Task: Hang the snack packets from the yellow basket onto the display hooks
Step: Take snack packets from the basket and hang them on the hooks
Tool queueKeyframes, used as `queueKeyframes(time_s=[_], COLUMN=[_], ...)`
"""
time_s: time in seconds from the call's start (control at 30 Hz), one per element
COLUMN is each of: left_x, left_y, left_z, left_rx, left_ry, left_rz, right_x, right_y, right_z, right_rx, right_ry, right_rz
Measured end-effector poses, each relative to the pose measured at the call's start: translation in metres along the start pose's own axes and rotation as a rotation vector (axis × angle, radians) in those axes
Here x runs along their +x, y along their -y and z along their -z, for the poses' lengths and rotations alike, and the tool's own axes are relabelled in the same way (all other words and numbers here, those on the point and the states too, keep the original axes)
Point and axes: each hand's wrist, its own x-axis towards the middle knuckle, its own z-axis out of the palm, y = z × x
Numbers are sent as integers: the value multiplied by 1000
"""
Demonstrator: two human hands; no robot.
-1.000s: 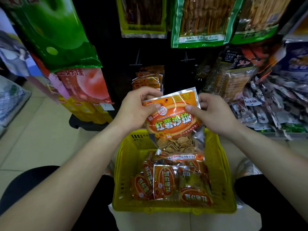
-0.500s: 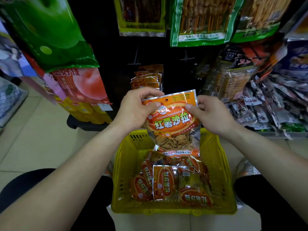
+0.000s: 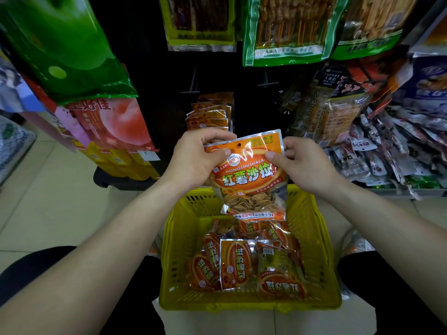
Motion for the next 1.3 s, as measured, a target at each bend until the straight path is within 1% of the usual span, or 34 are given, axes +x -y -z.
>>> queueKeyframes(time_s=[0.33, 0.4, 0.43, 0.47, 0.5, 0.57, 0.6, 0.67, 0.77, 0.87, 0.9, 0.97, 1.07, 1.13, 1.2, 1.3], left_x=[1, 0, 0, -1, -2, -3, -3, -2, -1, 0, 1, 3, 11, 20, 29, 40], left_y=[4, 4, 2, 0, -3, -7, -8, -7, -3, 5, 8, 12, 19, 25, 36, 57], left_z=[-2, -4, -5, -6, -8, -10, -11, -11, -16, -26, -29, -35, -35, -28, -19, -14], left_rx=[15, 17, 27, 48, 75, 115, 124, 126, 115, 106, 101, 94, 87, 78, 64, 90], left_ry=[0, 14, 31, 48, 61, 74, 77, 84, 97, 77, 73, 57, 0, -34, -37, -14], left_rz=[-17, -41, -61, -84, -108, -139, -144, -144, -128, -108, -104, -101, -96, -48, 22, 97], right_x=[0, 1, 2, 3, 3, 4, 4, 4, 5, 9, 11, 16, 27, 39, 52, 72], right_y=[-5, -5, -2, 2, 7, 19, 26, 33, 32, 31, 31, 28, 27, 25, 21, 9], right_z=[-1, 3, 6, 10, 14, 18, 17, 11, 6, 9, 9, 9, 12, 16, 19, 16], right_rx=[17, 1, -20, -91, -219, -502, -605, -727, -741, -604, -591, -645, -718, -771, -818, -847], right_ry=[25, -14, -50, -83, -91, -24, 27, 86, 139, 268, 302, 323, 240, 136, 15, -123], right_rz=[-38, -38, -17, 45, 143, 322, 350, 346, 306, 179, 157, 149, 165, 212, 275, 311])
